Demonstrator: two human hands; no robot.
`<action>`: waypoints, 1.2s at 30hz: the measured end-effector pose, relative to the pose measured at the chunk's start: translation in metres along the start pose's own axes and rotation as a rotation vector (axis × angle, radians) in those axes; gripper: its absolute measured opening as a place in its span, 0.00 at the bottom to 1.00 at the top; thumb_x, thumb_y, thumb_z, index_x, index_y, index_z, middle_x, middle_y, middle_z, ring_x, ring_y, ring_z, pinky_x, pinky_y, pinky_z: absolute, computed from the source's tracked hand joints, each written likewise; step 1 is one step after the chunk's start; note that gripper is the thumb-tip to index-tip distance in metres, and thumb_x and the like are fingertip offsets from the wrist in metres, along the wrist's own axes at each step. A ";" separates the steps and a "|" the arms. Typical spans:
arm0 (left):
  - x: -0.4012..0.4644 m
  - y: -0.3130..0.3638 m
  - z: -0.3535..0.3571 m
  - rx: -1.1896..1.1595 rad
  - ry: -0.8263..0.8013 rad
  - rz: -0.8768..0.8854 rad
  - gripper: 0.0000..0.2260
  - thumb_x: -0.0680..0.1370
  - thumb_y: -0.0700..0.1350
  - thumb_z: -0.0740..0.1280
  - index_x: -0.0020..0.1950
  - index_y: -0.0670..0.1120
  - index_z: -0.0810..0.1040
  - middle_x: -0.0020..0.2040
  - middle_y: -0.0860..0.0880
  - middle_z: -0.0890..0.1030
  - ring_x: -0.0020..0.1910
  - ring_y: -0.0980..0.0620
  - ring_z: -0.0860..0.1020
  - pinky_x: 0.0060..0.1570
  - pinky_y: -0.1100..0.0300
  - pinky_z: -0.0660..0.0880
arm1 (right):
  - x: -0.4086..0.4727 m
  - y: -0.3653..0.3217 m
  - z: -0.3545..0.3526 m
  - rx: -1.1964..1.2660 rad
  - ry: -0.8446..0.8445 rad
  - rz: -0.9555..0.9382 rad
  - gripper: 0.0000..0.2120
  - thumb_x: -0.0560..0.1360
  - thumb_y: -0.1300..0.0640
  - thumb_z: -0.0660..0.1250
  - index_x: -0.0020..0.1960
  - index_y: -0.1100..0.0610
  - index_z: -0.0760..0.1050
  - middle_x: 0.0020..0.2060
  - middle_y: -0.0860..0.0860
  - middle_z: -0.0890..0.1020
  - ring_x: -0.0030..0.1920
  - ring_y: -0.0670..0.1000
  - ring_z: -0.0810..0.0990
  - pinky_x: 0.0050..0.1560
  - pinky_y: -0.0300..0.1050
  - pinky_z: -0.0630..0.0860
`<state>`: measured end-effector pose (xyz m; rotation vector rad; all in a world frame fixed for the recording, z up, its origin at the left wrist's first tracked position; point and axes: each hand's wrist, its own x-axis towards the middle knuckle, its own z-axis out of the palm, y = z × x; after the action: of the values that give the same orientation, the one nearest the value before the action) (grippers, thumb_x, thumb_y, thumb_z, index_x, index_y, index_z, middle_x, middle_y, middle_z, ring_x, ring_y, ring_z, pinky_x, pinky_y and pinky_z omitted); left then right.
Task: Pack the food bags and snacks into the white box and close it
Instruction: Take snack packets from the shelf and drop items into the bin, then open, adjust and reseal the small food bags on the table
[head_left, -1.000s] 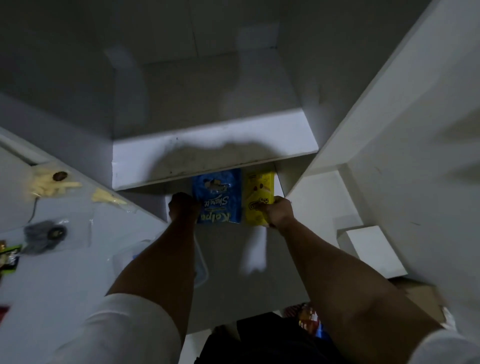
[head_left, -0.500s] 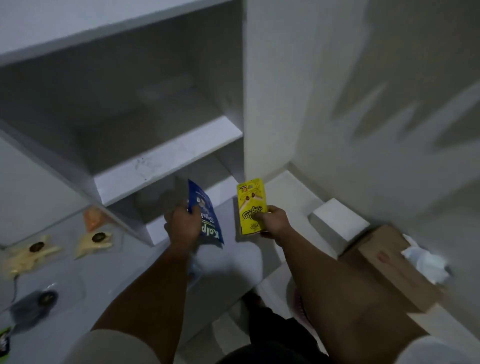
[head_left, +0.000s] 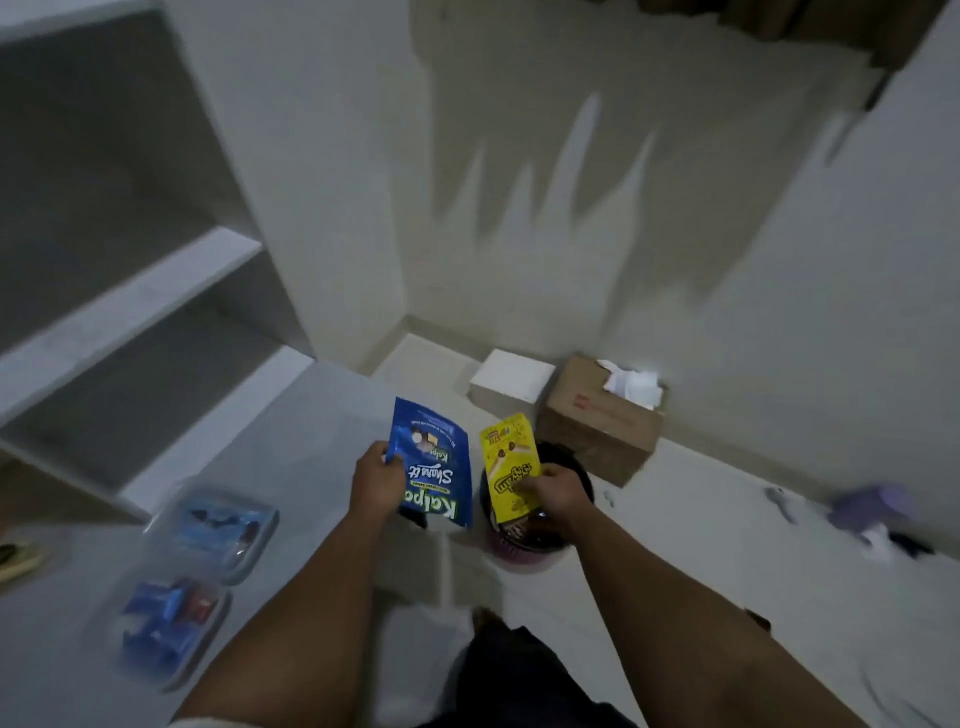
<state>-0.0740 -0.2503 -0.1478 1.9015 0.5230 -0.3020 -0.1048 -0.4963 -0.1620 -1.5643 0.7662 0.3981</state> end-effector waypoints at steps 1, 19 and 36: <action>-0.004 0.000 0.012 0.027 -0.024 -0.004 0.06 0.80 0.39 0.61 0.52 0.41 0.77 0.48 0.39 0.83 0.46 0.40 0.84 0.49 0.44 0.82 | -0.001 0.010 -0.016 0.013 0.030 0.026 0.07 0.74 0.68 0.73 0.50 0.62 0.79 0.51 0.64 0.85 0.43 0.60 0.84 0.43 0.54 0.83; 0.020 -0.016 0.200 0.168 -0.239 -0.261 0.10 0.79 0.42 0.63 0.59 0.46 0.77 0.53 0.39 0.82 0.48 0.38 0.84 0.48 0.37 0.82 | 0.089 0.061 -0.156 0.036 0.061 0.350 0.10 0.75 0.65 0.72 0.55 0.63 0.77 0.51 0.67 0.83 0.45 0.64 0.85 0.43 0.60 0.85; 0.017 0.027 0.205 0.366 -0.046 -0.285 0.19 0.78 0.47 0.67 0.69 0.48 0.75 0.62 0.46 0.81 0.60 0.44 0.80 0.60 0.51 0.78 | 0.155 -0.024 -0.131 -0.798 -0.248 -0.015 0.15 0.77 0.55 0.70 0.57 0.66 0.78 0.43 0.59 0.78 0.43 0.59 0.79 0.43 0.52 0.75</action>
<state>-0.0385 -0.4448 -0.2114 2.1644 0.7495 -0.6641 -0.0011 -0.6605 -0.2259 -2.1966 0.4077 0.9472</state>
